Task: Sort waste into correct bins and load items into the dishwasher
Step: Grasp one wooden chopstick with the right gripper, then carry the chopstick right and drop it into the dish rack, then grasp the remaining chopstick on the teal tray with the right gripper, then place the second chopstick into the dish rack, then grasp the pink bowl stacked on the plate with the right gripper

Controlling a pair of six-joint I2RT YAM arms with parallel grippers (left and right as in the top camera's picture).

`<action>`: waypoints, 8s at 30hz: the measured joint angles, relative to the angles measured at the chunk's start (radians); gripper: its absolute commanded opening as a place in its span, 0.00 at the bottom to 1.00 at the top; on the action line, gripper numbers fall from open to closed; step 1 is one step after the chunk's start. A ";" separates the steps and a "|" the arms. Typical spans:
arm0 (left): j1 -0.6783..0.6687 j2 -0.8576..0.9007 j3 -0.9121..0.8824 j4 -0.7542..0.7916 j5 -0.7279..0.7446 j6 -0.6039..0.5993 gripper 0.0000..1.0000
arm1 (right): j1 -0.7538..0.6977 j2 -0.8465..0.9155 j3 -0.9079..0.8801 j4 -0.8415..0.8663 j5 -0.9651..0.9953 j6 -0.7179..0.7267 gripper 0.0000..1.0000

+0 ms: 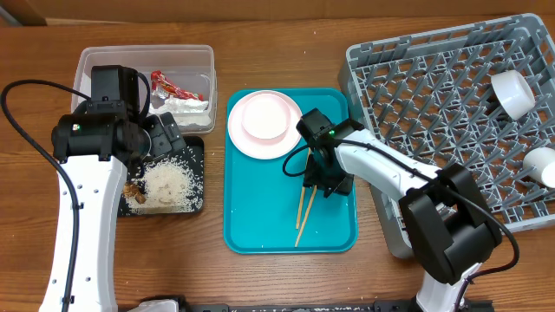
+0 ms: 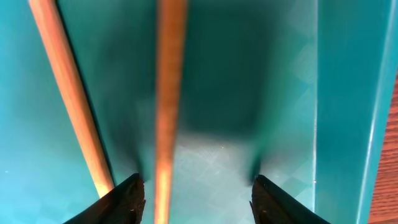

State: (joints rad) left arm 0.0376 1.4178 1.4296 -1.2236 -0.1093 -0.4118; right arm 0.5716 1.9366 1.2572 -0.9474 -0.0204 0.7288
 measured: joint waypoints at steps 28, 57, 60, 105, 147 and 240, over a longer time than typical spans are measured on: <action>0.000 0.000 0.000 0.000 0.000 0.000 1.00 | 0.006 0.000 -0.011 0.030 -0.052 0.014 0.04; 0.000 0.000 0.000 0.000 0.000 0.000 1.00 | -0.389 -0.208 0.336 -0.363 0.137 -0.766 0.04; 0.000 0.000 0.000 0.000 0.000 0.000 1.00 | -0.394 -0.208 0.274 -0.329 0.135 -0.794 0.04; 0.000 0.000 0.000 0.000 0.000 0.000 1.00 | -0.381 -0.206 0.094 -0.220 -0.076 -0.609 0.42; 0.000 0.000 0.000 0.000 0.000 0.000 1.00 | -0.029 -0.181 0.110 -0.037 -0.131 -0.403 0.62; 0.000 0.000 0.000 0.000 0.000 0.000 1.00 | -0.061 0.143 0.401 0.134 -0.181 -0.427 0.52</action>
State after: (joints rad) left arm 0.0376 1.4178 1.4296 -1.2232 -0.1093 -0.4118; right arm 0.5102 2.0792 1.6585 -0.8131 -0.2012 0.3019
